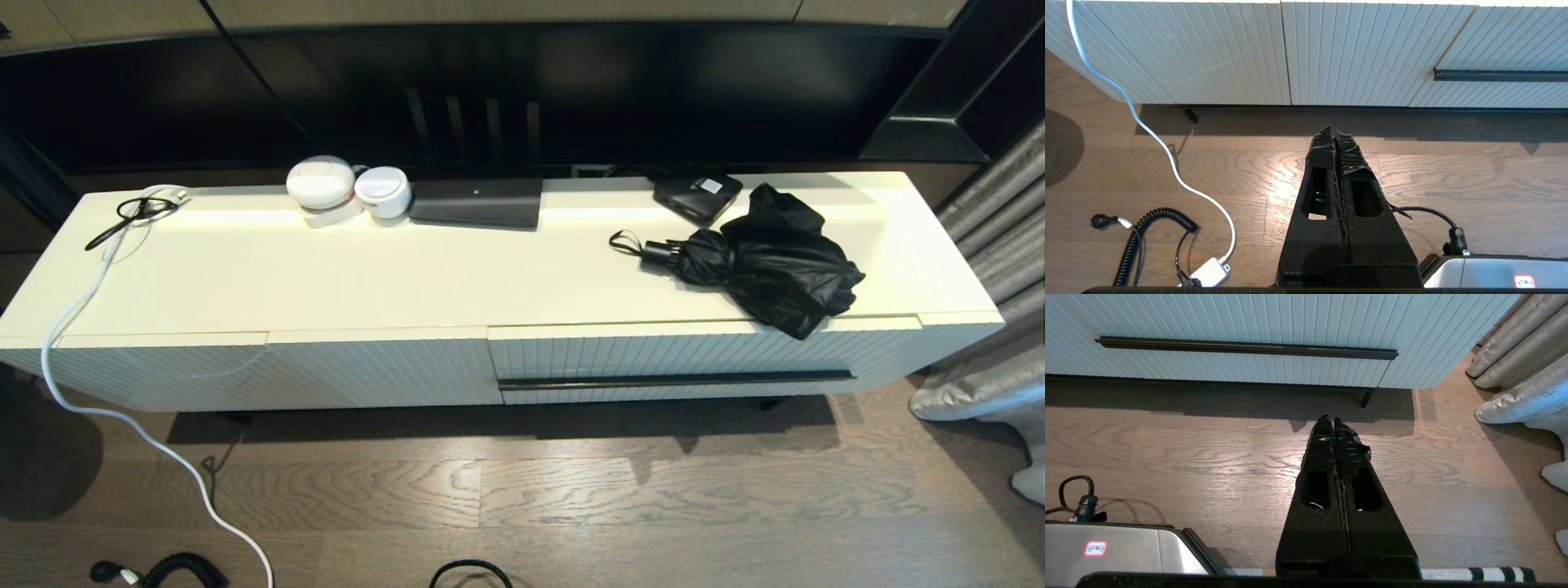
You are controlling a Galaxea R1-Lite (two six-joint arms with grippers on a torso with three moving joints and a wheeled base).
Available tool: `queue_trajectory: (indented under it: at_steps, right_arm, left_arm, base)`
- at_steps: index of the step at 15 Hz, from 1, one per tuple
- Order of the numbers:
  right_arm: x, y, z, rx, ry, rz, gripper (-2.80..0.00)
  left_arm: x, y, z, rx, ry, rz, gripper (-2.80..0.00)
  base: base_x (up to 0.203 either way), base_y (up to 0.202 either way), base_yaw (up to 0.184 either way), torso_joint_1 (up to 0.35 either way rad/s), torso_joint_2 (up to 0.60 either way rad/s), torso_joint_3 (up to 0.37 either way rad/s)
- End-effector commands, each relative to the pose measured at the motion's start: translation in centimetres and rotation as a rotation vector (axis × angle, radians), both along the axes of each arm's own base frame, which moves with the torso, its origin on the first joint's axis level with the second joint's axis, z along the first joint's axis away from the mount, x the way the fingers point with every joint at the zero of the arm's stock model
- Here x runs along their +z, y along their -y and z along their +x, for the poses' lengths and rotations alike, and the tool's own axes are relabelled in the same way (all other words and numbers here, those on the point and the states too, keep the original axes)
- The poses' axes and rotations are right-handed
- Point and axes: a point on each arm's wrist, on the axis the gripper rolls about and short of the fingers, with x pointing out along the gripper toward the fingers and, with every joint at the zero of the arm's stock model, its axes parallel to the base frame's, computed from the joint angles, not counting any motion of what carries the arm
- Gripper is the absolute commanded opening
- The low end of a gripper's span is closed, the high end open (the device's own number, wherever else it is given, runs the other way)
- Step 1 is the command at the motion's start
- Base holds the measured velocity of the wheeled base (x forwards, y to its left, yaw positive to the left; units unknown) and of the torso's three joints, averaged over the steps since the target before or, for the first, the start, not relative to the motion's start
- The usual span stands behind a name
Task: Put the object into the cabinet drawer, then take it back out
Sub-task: Open the drawer
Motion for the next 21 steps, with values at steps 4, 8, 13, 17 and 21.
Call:
queue_trajectory:
  at_steps: [4, 8, 13, 17, 21]
  right_arm:
    - [0.1, 0.0, -0.1, -0.001, -0.011, -0.011, -2.80]
    - [3.0, -0.1, -1.5, 0.030, -0.077, -0.020, -2.80]
    - [11.1, -0.2, 1.6, 0.133, -0.250, -0.128, -2.80]
    - [16.5, -0.6, 8.0, 0.264, -0.354, -0.287, -2.80]
    - [19.5, -2.6, 13.8, 0.450, -0.363, -0.476, -2.80]
  left_arm:
    - [0.0, 0.0, 0.0, 0.001, -0.001, -0.001, -2.80]
    - [0.0, 0.0, 0.0, 0.001, -0.001, -0.001, -2.80]
    - [0.0, 0.0, 0.0, 0.001, -0.001, 0.000, -2.80]
    - [0.0, 0.0, 0.0, 0.000, -0.001, -0.001, -2.80]
    - [0.0, 0.0, 0.0, 0.001, -0.001, -0.001, -2.80]
  base:
    - [0.000, 0.000, 0.000, 0.000, 0.00, 0.000]
    - [0.000, 0.000, 0.000, 0.000, 0.00, 0.000]
    - [0.000, 0.000, 0.000, 0.000, 0.00, 0.000]
    - [0.000, 0.000, 0.000, 0.000, 0.00, 0.000]
    - [0.000, 0.000, 0.000, 0.000, 0.00, 0.000]
